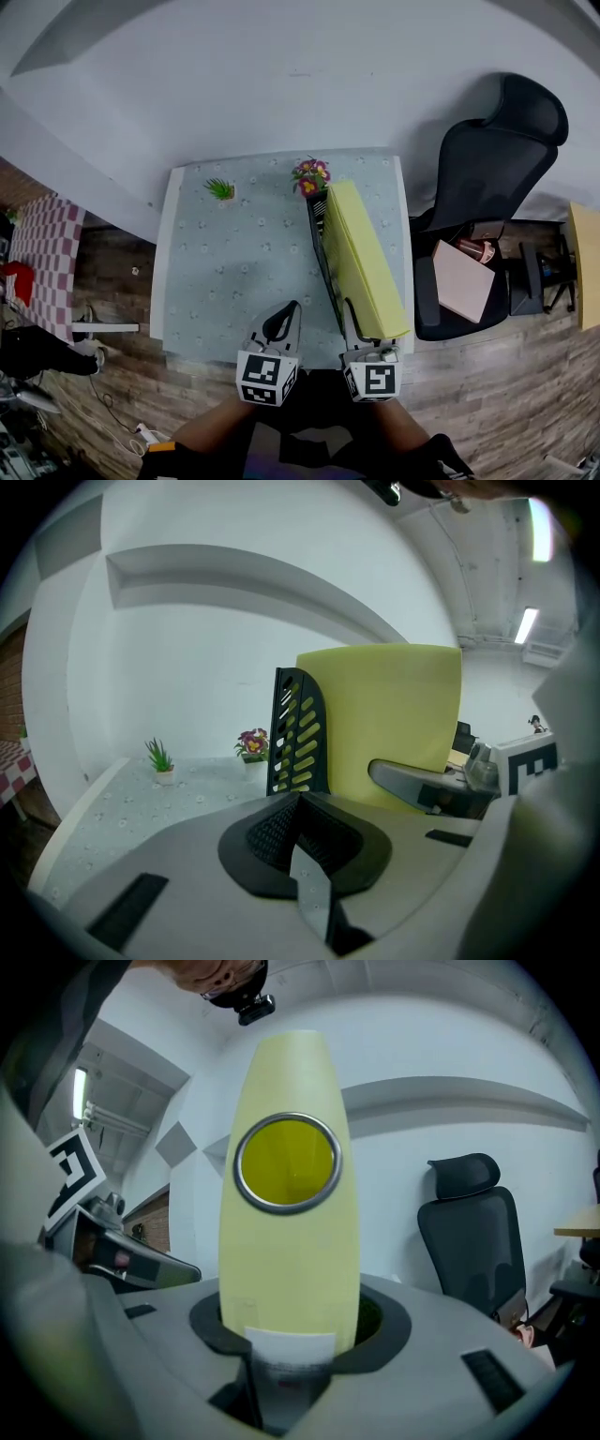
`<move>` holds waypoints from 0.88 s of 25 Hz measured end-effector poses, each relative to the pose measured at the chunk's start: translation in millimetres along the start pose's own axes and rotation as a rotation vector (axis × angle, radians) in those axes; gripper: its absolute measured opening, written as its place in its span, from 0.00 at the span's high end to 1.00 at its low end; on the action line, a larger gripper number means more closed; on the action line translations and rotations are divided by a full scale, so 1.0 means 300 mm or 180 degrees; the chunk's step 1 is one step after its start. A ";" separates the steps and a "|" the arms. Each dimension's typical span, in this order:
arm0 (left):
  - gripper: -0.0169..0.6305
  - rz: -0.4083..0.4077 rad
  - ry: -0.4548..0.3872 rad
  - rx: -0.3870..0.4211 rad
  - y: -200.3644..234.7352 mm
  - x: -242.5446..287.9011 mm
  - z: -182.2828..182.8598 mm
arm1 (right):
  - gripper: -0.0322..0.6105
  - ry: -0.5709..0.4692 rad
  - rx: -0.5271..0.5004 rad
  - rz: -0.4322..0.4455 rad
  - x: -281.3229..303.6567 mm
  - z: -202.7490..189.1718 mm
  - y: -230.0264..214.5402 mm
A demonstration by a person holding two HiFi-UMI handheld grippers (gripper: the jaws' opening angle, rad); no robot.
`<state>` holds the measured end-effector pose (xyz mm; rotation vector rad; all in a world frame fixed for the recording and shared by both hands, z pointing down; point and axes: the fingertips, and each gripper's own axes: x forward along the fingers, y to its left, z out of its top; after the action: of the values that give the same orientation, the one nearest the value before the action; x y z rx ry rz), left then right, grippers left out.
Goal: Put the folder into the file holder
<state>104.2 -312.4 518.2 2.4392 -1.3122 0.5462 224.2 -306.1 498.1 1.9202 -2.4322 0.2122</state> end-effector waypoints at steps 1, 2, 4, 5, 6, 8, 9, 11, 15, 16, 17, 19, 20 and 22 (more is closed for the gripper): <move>0.97 0.0007 -0.0017 -0.0008 0.003 -0.004 0.001 | 0.65 0.0042 -0.0027 -0.0014 0.002 -0.009 0.000; 0.97 0.0017 -0.0037 -0.0020 0.007 -0.009 0.004 | 0.64 0.0086 -0.0049 -0.0029 0.004 -0.016 0.001; 0.97 0.0043 -0.0083 -0.0050 0.018 -0.022 0.011 | 0.64 0.0181 -0.0085 -0.0034 0.010 -0.028 0.005; 0.97 0.0056 -0.0112 -0.0068 0.024 -0.030 0.014 | 0.63 0.0232 -0.0105 -0.0024 0.013 -0.033 0.010; 0.97 0.0068 -0.0143 -0.0087 0.027 -0.040 0.018 | 0.63 0.0279 -0.0129 -0.0007 0.016 -0.038 0.017; 0.97 0.0085 -0.0201 -0.0130 0.030 -0.062 0.019 | 0.63 0.0355 -0.0174 0.0018 0.014 -0.046 0.029; 0.97 0.0093 -0.0224 -0.0150 0.030 -0.075 0.018 | 0.63 0.0388 -0.0192 0.0024 0.012 -0.050 0.033; 0.97 0.0113 -0.0255 -0.0182 0.034 -0.103 0.013 | 0.62 0.0454 -0.0224 0.0038 0.008 -0.057 0.039; 0.97 0.0179 -0.0313 -0.0237 0.051 -0.173 -0.005 | 0.60 0.0524 -0.0287 0.0064 -0.006 -0.052 0.051; 0.97 0.0199 -0.0330 -0.0247 0.055 -0.194 -0.010 | 0.60 0.0516 -0.0301 0.0057 -0.015 -0.044 0.054; 0.97 0.0219 -0.0347 -0.0255 0.056 -0.218 -0.016 | 0.59 0.0505 -0.0309 0.0045 -0.028 -0.035 0.057; 0.97 0.0251 -0.0384 -0.0269 0.054 -0.274 -0.028 | 0.59 0.0485 -0.0311 0.0014 -0.064 -0.017 0.070; 0.97 0.0261 -0.0404 -0.0273 0.050 -0.305 -0.033 | 0.59 0.0478 -0.0310 -0.0006 -0.085 -0.007 0.077; 0.97 0.0273 -0.0455 -0.0266 0.037 -0.367 -0.042 | 0.58 0.0463 -0.0314 -0.0056 -0.130 0.012 0.088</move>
<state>37.0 -233.2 478.3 2.4005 -1.4710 0.3354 207.9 -262.8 487.9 1.8171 -2.2879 0.2187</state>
